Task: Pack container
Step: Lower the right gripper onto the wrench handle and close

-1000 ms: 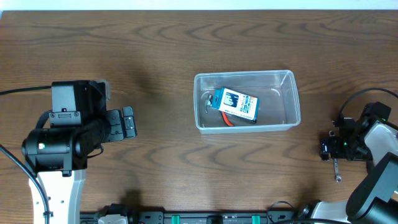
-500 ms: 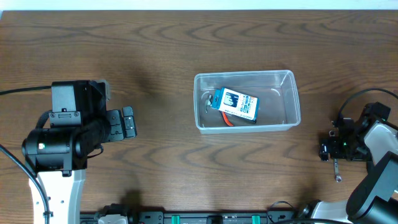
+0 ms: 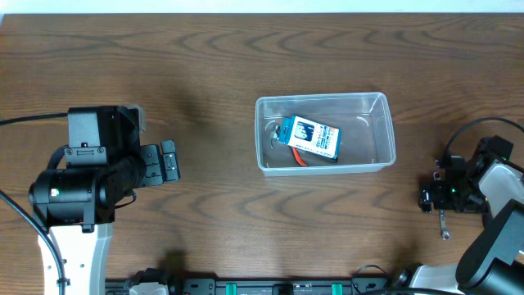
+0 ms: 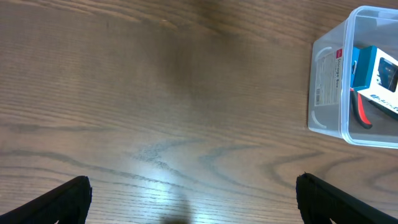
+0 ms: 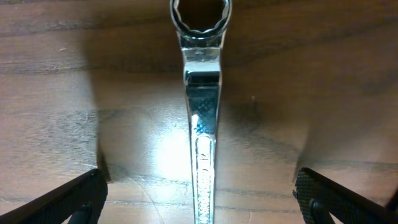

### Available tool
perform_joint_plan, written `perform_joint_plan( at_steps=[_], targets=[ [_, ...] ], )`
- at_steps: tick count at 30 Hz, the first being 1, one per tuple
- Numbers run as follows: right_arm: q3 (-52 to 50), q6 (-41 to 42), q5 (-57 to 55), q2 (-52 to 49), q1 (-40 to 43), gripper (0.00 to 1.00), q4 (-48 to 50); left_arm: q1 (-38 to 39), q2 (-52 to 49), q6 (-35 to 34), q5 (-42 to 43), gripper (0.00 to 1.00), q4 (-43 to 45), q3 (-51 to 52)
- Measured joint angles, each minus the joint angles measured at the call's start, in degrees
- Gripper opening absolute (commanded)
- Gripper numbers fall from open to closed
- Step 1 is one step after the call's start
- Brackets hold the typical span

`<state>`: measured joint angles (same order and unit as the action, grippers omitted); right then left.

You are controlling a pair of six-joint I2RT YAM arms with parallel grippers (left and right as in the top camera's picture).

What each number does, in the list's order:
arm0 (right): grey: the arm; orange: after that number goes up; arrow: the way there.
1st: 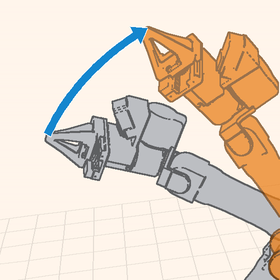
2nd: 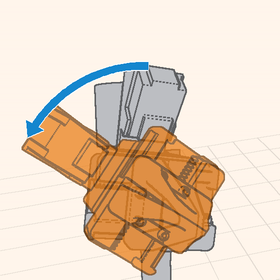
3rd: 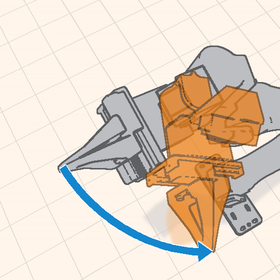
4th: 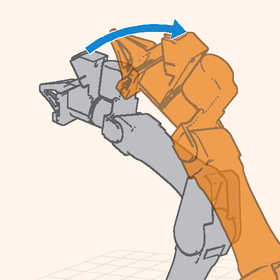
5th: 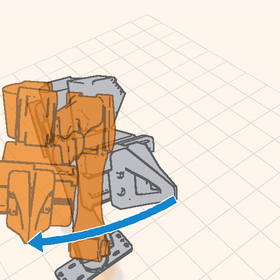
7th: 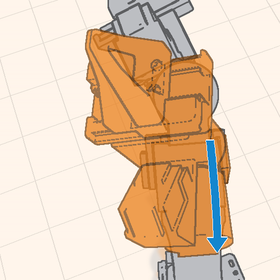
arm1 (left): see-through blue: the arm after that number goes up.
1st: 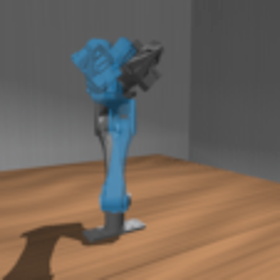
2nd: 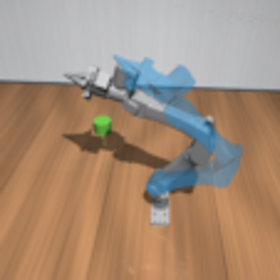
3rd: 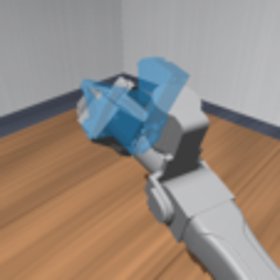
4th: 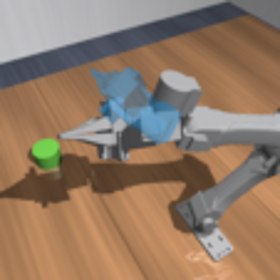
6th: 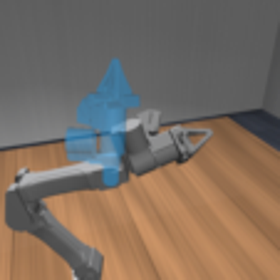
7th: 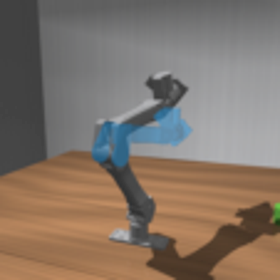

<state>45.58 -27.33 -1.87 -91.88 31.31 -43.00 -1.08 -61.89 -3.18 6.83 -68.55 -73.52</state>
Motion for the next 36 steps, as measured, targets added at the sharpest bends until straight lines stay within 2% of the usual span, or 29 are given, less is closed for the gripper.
perform_joint_plan(
  at_steps=[36],
  targets=[
    [-0.72,-0.15,1.33,0.00,0.85,0.97,1.14,0.00,0.00,0.00,0.00,0.98,0.00,0.00]
  ],
)
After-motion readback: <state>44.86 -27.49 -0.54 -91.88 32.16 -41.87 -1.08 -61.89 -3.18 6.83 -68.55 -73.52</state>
